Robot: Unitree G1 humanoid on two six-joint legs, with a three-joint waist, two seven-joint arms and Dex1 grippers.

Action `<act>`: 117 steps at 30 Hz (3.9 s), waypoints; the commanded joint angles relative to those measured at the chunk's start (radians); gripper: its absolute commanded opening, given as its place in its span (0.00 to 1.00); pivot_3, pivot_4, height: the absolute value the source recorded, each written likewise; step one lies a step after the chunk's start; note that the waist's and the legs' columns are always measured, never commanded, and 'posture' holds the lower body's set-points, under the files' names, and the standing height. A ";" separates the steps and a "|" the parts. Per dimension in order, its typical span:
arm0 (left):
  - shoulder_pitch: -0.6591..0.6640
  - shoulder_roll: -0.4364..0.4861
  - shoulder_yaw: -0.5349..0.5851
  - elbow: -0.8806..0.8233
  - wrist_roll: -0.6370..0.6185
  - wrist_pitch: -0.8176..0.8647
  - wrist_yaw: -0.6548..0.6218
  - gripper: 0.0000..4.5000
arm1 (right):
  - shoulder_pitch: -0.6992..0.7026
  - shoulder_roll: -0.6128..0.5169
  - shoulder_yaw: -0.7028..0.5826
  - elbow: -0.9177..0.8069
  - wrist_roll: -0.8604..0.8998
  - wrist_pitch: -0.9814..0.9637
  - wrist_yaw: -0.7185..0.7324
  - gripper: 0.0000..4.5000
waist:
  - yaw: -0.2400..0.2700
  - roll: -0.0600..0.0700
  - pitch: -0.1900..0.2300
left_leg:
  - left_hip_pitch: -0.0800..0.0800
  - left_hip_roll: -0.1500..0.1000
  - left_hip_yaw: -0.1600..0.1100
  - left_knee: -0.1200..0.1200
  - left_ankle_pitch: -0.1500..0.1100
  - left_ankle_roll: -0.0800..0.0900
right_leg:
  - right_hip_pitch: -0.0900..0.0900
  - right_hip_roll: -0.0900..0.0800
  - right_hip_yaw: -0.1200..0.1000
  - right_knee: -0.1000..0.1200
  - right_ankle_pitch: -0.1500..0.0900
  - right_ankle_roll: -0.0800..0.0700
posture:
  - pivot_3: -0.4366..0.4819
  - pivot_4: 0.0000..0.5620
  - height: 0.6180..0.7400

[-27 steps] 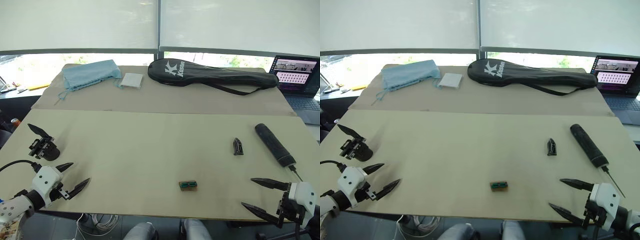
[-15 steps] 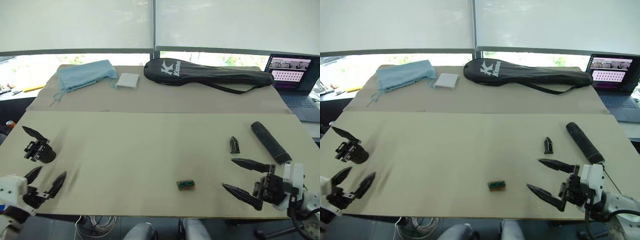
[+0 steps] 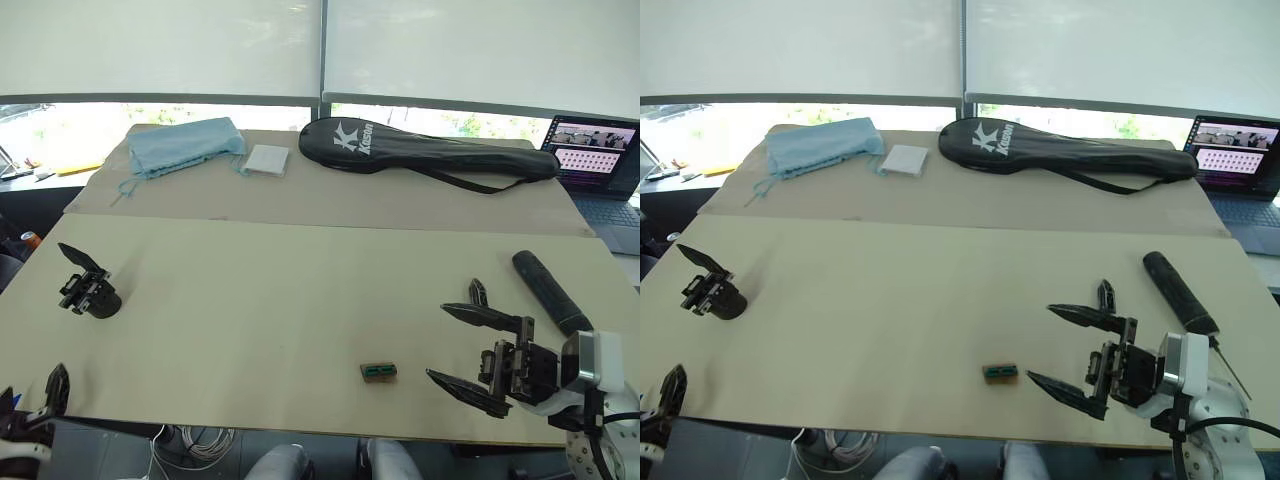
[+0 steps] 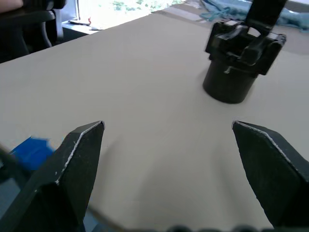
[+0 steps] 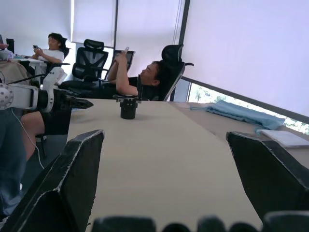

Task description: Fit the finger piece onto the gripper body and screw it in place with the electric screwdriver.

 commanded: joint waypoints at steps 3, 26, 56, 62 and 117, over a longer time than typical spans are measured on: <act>-0.066 0.090 -0.084 0.014 0.144 0.025 0.044 1.00 | -0.022 0.010 0.031 -0.042 -0.017 -0.024 -0.028 0.99 | -0.007 0.000 0.000 | 0.000 0.000 0.000 0.000 0.000 -0.001 | 0.000 0.002 0.000 0.002 0.000 -0.001 | 0.48 0.27 1.00; -0.431 0.207 -0.224 0.385 0.318 0.001 0.059 1.00 | -0.041 0.036 0.089 -0.019 -0.083 -0.070 -0.077 0.99 | -0.010 0.000 0.000 | -0.001 0.001 0.002 0.000 0.000 -0.004 | -0.004 0.009 0.001 0.006 0.001 -0.003 | 0.48 0.27 1.00; -0.493 -0.004 -0.824 -0.118 0.393 -0.009 -0.145 0.52 | 0.040 0.022 0.090 -0.023 -0.069 -0.066 -0.051 1.00 | -0.022 -0.001 0.001 | -0.003 0.002 0.002 0.001 0.000 -0.004 | -0.005 0.007 0.004 0.005 0.001 -0.004 | 0.48 0.27 1.00; -0.554 -0.037 -0.937 0.017 0.477 -0.094 -0.194 0.52 | 0.108 0.012 0.053 -0.035 -0.068 -0.085 -0.042 1.00 | -0.023 -0.001 0.002 | -0.003 0.003 0.002 0.001 0.001 -0.006 | -0.005 0.008 0.005 0.006 0.002 -0.006 | 0.48 0.27 1.00; -0.951 0.002 -0.957 0.702 0.407 -0.257 -0.855 0.99 | 0.100 -0.042 0.074 -0.094 -0.111 -0.112 -0.156 1.00 | -0.006 0.008 -0.004 | -0.003 0.005 0.002 0.002 0.004 -0.005 | -0.004 0.009 0.004 0.005 0.003 -0.007 | 0.48 0.27 1.00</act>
